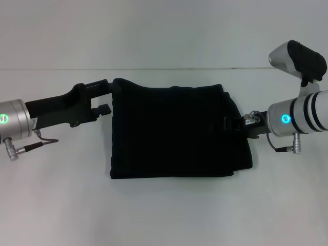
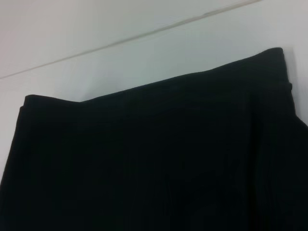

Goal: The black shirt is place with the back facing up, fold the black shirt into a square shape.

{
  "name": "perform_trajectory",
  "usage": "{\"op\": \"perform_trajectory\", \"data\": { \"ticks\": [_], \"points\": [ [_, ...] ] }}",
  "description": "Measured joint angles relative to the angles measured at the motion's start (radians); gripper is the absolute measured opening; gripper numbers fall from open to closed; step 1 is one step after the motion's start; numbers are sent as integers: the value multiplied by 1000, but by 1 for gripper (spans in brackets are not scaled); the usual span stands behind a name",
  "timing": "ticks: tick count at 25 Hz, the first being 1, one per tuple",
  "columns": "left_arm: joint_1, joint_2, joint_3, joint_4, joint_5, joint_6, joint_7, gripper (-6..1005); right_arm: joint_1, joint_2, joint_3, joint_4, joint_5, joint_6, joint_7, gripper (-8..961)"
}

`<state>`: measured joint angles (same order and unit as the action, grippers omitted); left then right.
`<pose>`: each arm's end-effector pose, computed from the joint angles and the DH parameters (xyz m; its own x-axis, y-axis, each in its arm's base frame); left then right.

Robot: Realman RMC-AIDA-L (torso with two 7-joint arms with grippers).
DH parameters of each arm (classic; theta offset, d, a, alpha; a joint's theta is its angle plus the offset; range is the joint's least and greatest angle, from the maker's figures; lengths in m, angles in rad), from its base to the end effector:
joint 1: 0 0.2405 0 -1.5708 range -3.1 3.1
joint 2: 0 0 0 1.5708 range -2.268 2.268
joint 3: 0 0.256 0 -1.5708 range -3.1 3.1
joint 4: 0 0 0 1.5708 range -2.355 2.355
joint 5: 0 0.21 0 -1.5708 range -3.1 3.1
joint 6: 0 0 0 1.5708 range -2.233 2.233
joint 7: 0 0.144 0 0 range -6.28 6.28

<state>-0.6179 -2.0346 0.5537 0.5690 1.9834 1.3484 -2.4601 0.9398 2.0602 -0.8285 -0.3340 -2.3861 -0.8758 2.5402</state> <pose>-0.2696 0.3793 0.0238 -0.1513 0.8217 0.5495 0.9340 -0.0632 0.3517 0.2294 0.4297 -0.0621 0.2396 -0.8998 -0.3645 -0.9600 -0.1635 -0.2275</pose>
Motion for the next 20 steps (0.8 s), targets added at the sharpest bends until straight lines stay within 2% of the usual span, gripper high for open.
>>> {"op": "perform_trajectory", "data": {
  "ticks": [6,14,20],
  "points": [
    [-2,-2,0,0,-2,-8,2,758,-7,3,4,0,5,8,-2,399],
    [-11,-7,0,0,-4,-25,3,752,3,28,4,-1,102,36,-69,390],
    [-8,-7,0,0,-15,-33,3,748,6,30,0,2,105,45,-71,383]
  ]
}}
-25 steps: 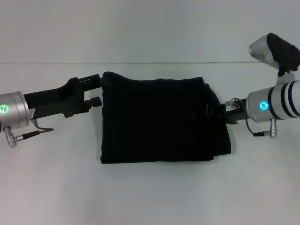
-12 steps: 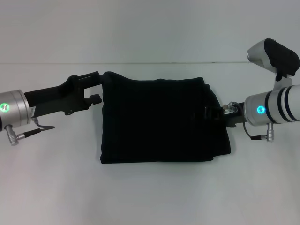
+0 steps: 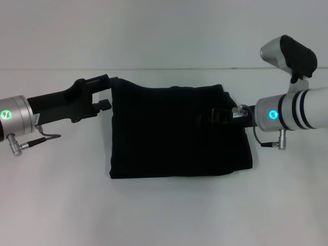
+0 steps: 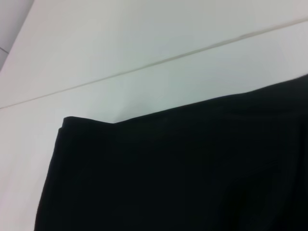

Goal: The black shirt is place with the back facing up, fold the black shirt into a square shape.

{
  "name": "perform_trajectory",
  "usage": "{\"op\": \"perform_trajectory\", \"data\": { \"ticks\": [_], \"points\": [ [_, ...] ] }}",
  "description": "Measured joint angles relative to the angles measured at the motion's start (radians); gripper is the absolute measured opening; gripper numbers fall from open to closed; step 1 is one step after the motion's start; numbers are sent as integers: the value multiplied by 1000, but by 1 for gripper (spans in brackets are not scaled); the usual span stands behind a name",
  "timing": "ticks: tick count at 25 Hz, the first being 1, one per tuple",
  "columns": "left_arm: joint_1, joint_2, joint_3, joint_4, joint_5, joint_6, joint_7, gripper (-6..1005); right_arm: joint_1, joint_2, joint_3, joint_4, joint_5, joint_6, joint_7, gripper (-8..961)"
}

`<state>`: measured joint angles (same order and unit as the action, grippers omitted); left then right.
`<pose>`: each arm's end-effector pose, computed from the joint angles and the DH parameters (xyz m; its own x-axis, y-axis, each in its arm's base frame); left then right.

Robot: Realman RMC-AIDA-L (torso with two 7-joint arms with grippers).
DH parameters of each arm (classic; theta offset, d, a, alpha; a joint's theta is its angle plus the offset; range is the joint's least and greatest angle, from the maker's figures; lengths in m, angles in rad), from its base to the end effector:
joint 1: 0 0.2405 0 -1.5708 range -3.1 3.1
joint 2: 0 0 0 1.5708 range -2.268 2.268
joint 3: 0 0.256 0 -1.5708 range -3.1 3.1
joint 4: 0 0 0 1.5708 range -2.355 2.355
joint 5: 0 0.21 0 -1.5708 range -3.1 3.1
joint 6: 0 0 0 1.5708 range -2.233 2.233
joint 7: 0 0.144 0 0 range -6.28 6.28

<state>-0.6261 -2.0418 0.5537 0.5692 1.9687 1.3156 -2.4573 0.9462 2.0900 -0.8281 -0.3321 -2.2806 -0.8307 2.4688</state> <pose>-0.2673 0.3847 0.0229 -0.1595 0.8054 0.5709 0.9344 -0.0634 0.3505 0.2135 0.4330 -0.0730 0.2479 -0.8725 -0.4210 -0.9662 -0.1910 -0.1732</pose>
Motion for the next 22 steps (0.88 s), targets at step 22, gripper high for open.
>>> {"op": "perform_trajectory", "data": {
  "ticks": [22],
  "points": [
    [-1,-1,0,-4,-8,-26,5,733,2,2,-13,7,-35,35,-1,357]
  ]
}}
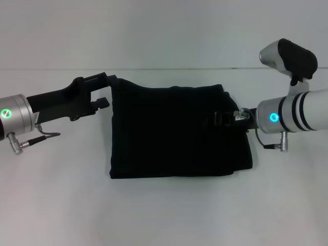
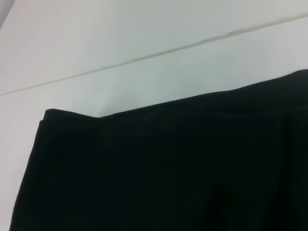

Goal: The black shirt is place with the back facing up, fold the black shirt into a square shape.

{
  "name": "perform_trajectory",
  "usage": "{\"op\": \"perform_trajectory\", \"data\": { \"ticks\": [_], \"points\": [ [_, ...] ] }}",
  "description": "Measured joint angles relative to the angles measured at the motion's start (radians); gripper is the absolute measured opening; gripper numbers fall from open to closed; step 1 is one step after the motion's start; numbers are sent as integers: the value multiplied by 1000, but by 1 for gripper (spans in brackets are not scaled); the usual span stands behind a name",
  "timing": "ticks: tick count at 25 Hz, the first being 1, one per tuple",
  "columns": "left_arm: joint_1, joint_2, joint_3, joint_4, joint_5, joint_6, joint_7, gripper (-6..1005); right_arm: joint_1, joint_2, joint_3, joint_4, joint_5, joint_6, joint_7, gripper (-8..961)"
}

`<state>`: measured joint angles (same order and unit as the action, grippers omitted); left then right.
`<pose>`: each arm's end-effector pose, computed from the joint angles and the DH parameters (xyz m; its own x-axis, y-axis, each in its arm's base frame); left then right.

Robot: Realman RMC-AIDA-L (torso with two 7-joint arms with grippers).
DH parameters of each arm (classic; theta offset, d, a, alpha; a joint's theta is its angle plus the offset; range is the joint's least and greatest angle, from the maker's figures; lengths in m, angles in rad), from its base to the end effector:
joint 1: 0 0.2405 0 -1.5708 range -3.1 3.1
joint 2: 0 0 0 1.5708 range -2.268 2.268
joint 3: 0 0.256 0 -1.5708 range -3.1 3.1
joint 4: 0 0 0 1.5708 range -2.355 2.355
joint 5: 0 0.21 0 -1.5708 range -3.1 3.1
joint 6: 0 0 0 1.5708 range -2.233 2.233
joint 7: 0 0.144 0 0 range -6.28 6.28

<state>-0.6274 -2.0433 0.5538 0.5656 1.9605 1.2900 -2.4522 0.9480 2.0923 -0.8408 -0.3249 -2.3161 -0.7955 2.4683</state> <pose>-0.2686 0.3874 0.0230 -0.1666 0.7923 0.5870 0.9370 -0.0582 0.3445 0.2188 0.4333 -0.0745 0.2788 -0.8673 -0.4124 -0.9537 -0.1996 -0.2248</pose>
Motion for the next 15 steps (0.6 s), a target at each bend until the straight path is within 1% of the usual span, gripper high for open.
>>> {"op": "perform_trajectory", "data": {
  "ticks": [2,8,13,15],
  "points": [
    [2,0,0,0,-1,0,1,732,-6,-4,3,-4,1,-5,1,355],
    [3,-1,0,0,-2,-3,4,728,-11,-6,3,-5,2,-10,2,112],
    [3,-2,0,0,-2,-4,4,725,-13,-5,8,-27,3,-12,0,21],
    [3,-2,0,1,-3,-5,4,723,-14,-5,7,-45,3,-18,1,23]
  ]
}}
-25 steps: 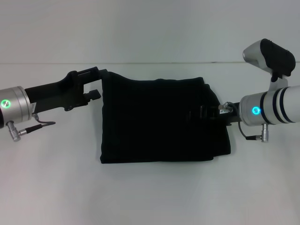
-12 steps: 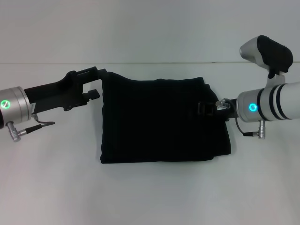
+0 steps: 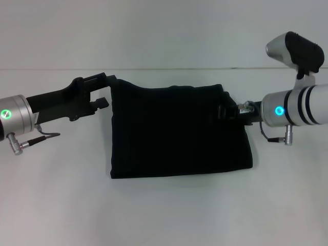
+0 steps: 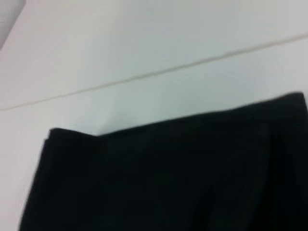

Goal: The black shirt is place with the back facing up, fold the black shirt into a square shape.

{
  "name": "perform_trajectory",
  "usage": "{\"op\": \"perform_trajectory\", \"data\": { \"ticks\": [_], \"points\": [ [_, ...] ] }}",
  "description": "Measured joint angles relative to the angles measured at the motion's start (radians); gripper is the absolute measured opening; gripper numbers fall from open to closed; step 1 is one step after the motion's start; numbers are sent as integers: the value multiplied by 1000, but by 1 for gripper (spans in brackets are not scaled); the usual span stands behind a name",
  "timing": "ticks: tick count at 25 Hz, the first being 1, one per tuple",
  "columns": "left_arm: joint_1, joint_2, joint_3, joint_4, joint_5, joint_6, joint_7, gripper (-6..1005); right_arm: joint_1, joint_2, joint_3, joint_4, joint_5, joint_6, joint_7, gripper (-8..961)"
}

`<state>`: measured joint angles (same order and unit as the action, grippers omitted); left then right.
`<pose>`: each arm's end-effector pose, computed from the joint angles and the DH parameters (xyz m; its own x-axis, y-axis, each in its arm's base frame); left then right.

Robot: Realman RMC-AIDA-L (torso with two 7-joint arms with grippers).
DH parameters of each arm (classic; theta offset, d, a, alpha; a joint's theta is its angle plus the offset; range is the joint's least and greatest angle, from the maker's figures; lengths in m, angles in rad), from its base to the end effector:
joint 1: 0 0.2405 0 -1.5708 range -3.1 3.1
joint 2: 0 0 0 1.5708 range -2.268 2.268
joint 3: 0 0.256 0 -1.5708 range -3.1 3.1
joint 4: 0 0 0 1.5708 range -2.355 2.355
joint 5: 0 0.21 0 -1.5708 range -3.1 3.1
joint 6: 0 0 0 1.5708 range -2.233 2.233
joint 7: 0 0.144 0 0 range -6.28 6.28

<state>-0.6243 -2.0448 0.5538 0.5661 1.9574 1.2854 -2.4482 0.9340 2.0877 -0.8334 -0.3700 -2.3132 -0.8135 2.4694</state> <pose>-0.2698 0.3871 0.0229 -0.1682 0.7886 0.5915 0.9376 -0.0574 0.3431 0.2178 0.4386 -0.0639 0.2851 -0.8530 -0.4372 -0.9532 -0.2045 -0.2225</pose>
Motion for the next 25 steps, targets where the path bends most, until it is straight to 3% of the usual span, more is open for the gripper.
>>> {"op": "perform_trajectory", "data": {
  "ticks": [3,11,25],
  "points": [
    [2,0,0,0,-5,0,0,721,-1,-5,-1,-46,0,-41,8,26],
    [3,2,0,0,-17,0,0,716,-9,-45,-8,-215,-84,-227,143,33],
    [2,0,0,0,-18,-7,0,706,-11,-41,-9,-93,-129,-74,107,46]
  ]
}}
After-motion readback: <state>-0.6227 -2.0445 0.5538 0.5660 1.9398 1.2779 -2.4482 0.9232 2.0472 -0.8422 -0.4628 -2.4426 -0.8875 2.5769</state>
